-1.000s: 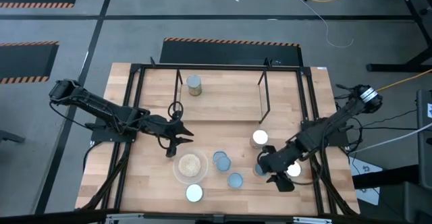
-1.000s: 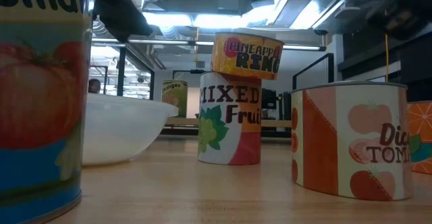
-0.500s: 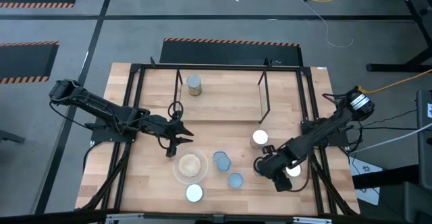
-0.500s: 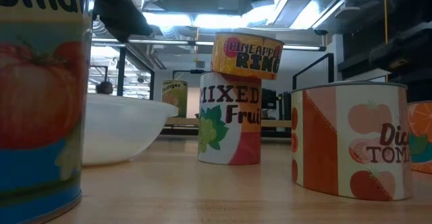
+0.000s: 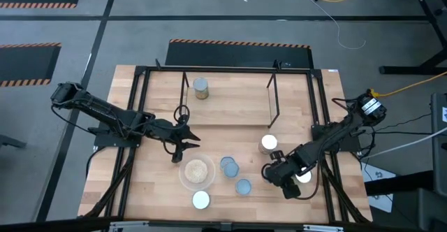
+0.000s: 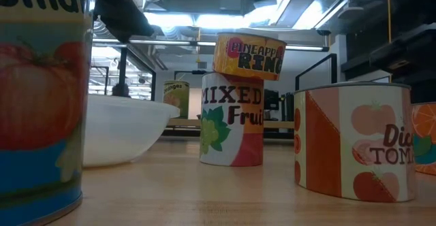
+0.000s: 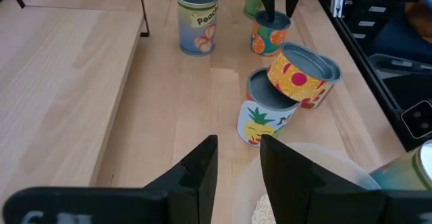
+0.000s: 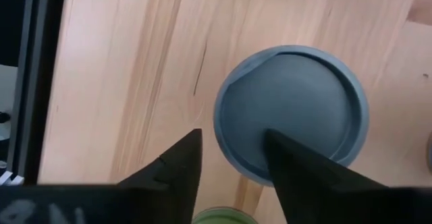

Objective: Pick and place cans onto a shelf
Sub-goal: Put the canned orange on the shelf

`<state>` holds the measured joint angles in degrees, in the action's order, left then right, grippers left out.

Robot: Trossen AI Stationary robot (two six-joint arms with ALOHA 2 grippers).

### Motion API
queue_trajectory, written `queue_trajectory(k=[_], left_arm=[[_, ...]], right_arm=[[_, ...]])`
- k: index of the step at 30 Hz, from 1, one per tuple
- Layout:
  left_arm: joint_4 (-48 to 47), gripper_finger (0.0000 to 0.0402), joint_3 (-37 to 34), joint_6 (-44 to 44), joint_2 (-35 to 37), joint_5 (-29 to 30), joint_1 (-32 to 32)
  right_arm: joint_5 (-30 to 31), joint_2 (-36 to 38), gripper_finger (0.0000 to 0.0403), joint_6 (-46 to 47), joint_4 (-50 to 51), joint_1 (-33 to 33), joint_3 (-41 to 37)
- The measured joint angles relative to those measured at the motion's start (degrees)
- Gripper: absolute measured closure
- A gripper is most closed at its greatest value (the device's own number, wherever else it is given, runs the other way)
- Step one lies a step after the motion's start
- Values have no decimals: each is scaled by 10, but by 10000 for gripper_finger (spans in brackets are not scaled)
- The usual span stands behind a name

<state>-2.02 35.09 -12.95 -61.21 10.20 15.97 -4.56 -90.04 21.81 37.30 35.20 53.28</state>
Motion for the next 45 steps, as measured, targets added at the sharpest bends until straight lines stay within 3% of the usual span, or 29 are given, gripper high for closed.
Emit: queue_trajectory(k=[18, 31, 45], left_arm=[[0, 296, 0, 0, 0, 0, 0], [0, 296, 0, 0, 0, 0, 0], [0, 296, 0, 0, 0, 0, 0]], right_arm=[[-2, -1, 390, -15, -6, 0, -1], [-13, -5, 392, -19, -2, 0, 20], [-15, -3, 392, -64, 126, -2, 182]])
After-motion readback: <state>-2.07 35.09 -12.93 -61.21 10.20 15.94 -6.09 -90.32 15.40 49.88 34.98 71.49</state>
